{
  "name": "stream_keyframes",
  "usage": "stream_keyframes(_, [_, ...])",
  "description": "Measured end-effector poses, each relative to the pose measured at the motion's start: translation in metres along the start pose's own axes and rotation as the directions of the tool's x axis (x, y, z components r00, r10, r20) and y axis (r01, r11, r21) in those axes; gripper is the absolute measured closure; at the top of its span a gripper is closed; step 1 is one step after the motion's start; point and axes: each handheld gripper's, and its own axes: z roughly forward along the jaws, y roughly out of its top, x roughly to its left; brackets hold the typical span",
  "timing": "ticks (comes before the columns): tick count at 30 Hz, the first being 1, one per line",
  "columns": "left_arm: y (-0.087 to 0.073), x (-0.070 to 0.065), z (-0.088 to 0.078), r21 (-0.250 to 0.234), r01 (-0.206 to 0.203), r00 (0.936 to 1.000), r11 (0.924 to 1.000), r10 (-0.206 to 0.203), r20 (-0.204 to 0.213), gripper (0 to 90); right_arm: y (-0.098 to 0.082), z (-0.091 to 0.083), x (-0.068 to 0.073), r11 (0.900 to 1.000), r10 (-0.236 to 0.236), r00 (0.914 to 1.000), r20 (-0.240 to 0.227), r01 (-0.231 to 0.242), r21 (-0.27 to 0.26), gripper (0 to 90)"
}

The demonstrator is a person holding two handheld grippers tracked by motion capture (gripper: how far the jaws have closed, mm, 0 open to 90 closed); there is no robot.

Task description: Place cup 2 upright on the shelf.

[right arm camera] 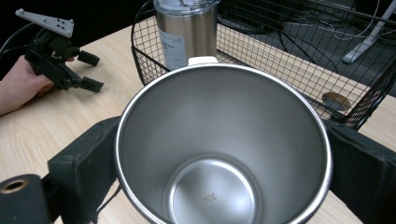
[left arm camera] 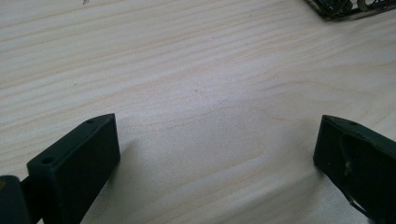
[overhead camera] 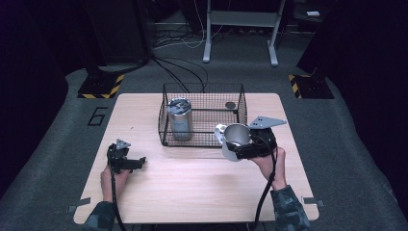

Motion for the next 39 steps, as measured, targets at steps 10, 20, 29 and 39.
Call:
stream_keyframes(10, [0.0,0.0,0.0,0.0,-0.001,1.0,1.0,0.001,0.0,0.4,0.016,0.005,-0.009,1.0,0.004,0.9999,0.012,-0.003,-0.014,5.7])
stream_keyframes(20, [0.0,0.0,0.0,0.0,-0.001,1.0,1.0,0.001,0.001,0.4,0.032,0.015,-0.017,1.0,0.0,0.9997,0.023,0.0,-0.018,5.7])
stream_keyframes(29, [0.0,0.0,0.0,-0.004,-0.004,1.0,1.0,0.004,-0.001,0.5,0.045,0.025,-0.022,1.0,-0.003,0.9995,0.033,0.003,-0.02,5.8])
stream_keyframes(39, [0.0,0.0,0.001,-0.013,-0.002,1.0,0.9999,0.002,-0.002,0.5,0.056,0.036,-0.024,1.0,-0.017,0.9993,0.032,0.017,-0.006,5.7])
